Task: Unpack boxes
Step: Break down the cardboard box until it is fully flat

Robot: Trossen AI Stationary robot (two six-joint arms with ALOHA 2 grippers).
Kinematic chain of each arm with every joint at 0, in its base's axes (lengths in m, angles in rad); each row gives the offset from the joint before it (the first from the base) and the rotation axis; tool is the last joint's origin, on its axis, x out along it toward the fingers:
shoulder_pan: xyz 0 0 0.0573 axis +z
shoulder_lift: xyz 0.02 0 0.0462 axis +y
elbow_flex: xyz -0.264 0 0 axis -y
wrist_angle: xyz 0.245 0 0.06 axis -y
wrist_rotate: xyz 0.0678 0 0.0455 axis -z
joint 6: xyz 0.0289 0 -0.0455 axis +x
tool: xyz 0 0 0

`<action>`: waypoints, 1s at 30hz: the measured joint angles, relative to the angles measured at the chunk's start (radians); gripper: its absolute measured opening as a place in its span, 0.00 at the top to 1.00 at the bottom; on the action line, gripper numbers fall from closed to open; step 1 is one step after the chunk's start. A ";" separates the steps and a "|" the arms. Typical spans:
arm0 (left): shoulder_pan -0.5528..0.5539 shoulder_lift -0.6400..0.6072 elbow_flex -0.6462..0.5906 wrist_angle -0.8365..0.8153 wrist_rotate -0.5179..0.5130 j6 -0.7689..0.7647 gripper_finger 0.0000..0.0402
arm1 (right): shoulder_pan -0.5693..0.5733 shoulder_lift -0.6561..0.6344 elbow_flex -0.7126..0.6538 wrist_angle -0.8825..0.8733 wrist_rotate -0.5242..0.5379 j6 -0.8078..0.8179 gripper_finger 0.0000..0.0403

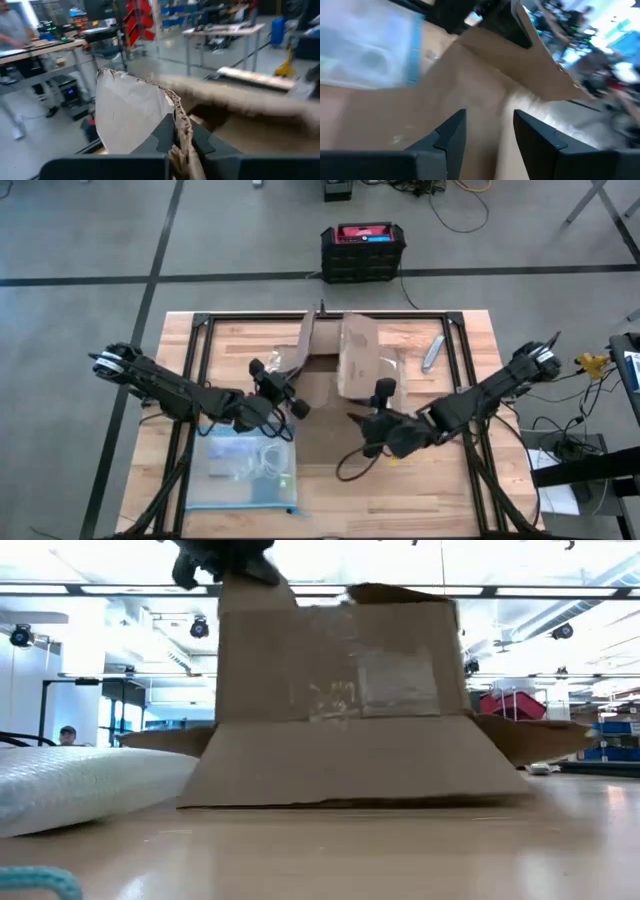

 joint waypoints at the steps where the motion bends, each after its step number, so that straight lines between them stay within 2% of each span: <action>1: 0.000 -0.001 0.000 0.045 0.015 0.035 1.00 | 0.001 0.028 0.016 -0.016 0.049 0.000 0.62; 5: 0.000 -0.001 0.006 0.144 0.042 0.134 1.00 | -0.001 0.109 0.066 -0.027 0.211 0.000 0.60; 11: 0.003 0.001 0.006 0.148 0.046 0.153 1.00 | 0.001 0.171 0.125 -0.063 0.215 0.078 0.60; 16: 0.003 -0.002 0.006 0.154 0.046 0.184 1.00 | -0.009 0.180 0.150 -0.228 0.226 0.273 0.64; 19: 0.003 -0.006 0.006 0.153 0.044 0.219 1.00 | -0.011 0.163 0.154 -0.357 0.273 0.421 0.67; 22: 0.007 -0.007 0.006 0.149 0.035 0.242 1.00 | -0.011 0.126 0.157 -0.455 0.327 0.549 0.72; 25: 0.022 -0.007 0.006 0.149 0.035 0.247 1.00 | -0.017 0.084 0.157 -0.519 0.324 0.625 0.79; 30: 0.075 -0.018 0.011 0.177 0.054 0.310 1.00 | -0.047 -0.010 0.157 -0.545 0.324 0.658 0.97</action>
